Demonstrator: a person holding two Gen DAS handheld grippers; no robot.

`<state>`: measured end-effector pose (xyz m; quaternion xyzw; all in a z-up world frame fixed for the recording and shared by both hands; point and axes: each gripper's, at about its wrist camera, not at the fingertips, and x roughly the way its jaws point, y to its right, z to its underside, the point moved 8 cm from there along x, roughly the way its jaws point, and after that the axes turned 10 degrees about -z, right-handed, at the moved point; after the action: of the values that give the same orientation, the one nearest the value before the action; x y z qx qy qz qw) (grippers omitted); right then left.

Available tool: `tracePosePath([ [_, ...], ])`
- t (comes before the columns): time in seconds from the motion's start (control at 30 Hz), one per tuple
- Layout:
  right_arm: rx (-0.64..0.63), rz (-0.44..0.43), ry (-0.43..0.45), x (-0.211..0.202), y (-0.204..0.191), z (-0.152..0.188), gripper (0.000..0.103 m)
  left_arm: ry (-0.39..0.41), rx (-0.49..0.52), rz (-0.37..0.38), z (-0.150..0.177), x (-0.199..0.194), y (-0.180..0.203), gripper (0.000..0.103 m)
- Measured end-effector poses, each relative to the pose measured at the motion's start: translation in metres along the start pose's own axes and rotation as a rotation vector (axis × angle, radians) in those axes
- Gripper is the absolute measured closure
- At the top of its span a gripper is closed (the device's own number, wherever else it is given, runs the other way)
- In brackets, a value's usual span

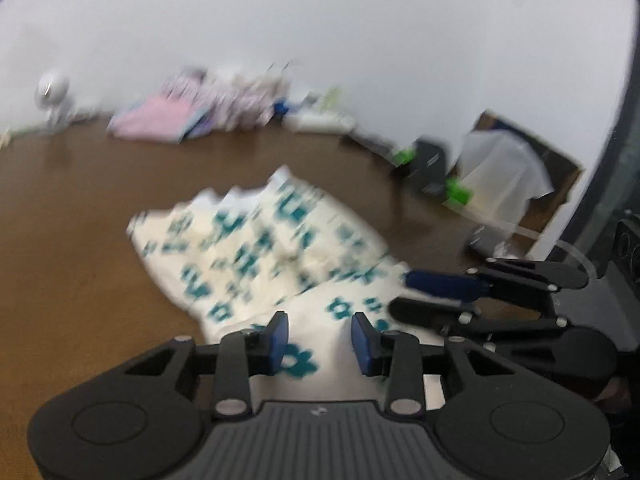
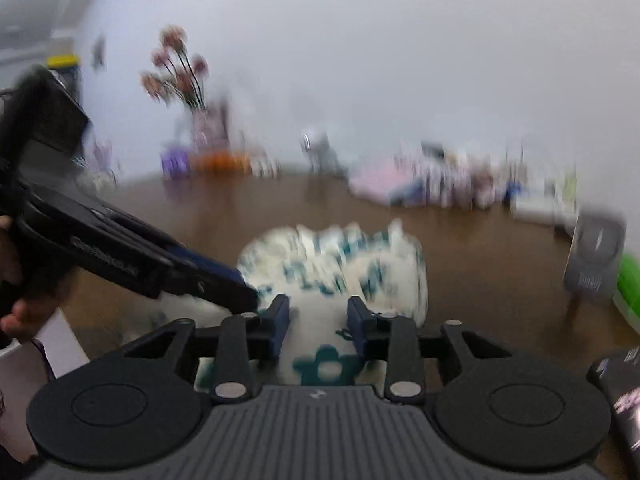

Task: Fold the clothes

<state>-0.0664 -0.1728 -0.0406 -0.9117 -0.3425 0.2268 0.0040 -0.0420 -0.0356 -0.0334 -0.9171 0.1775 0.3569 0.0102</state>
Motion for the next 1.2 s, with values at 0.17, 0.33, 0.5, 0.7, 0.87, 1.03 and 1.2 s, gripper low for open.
tracePosePath([
  [0.17,0.150,-0.024,-0.037,0.011,0.026,0.005,0.046,-0.006,-0.016,0.028,0.006,0.007,-0.011,0.068],
  [0.33,0.167,-0.036,-0.014,0.004,0.027,0.001,0.055,0.005,-0.086,0.040,-0.002,-0.008,-0.019,0.070],
  [0.5,-0.010,0.022,0.099,-0.022,-0.002,-0.030,0.086,0.079,-0.025,0.030,-0.011,-0.023,-0.007,0.064],
  [0.7,0.042,0.028,-0.029,0.010,0.011,-0.002,0.087,0.028,0.030,-0.033,0.008,0.000,-0.008,0.060],
  [0.87,-0.031,0.098,0.044,-0.013,0.018,-0.017,0.055,0.030,0.042,-0.034,0.006,-0.003,-0.008,0.055],
  [1.03,-0.243,0.352,0.173,-0.066,0.044,-0.040,0.002,0.024,0.048,-0.041,0.006,-0.001,-0.009,0.051],
  [1.2,-0.171,0.426,0.136,-0.065,0.102,-0.035,0.001,0.008,0.053,-0.049,0.005,0.001,-0.008,0.050],
])
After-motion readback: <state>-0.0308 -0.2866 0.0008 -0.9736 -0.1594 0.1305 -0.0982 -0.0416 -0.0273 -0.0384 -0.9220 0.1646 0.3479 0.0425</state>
